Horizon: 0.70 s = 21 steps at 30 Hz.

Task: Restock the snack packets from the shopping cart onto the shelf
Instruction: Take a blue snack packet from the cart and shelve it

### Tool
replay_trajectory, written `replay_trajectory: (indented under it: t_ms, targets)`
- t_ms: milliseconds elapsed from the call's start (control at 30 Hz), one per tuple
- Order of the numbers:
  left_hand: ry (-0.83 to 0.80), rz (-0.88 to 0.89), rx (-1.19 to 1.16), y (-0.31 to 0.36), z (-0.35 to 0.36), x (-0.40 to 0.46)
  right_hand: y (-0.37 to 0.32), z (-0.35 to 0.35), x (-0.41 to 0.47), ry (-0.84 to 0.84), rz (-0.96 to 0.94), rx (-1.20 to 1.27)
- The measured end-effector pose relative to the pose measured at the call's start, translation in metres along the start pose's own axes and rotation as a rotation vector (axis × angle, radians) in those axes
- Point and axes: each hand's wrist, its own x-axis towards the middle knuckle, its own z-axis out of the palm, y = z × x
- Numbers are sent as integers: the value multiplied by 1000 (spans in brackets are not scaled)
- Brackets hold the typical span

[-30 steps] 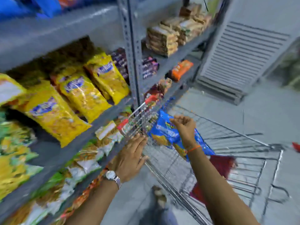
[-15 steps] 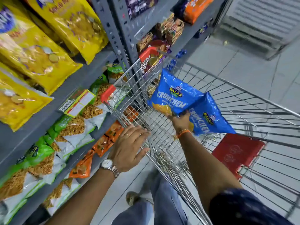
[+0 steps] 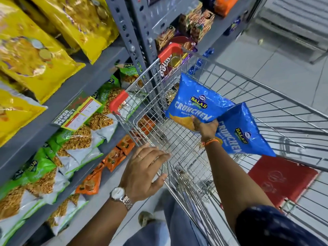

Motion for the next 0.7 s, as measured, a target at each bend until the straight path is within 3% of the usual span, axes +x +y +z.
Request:
replay_trajectory:
  t_ms: [400,700]
  targets:
    - [-110,3,102,16,-55,-1,-80,5,-77,-247,-211,-72]
    - [285,-121,197,25,-208,-3,-243,32,-206,-400,-468,123]
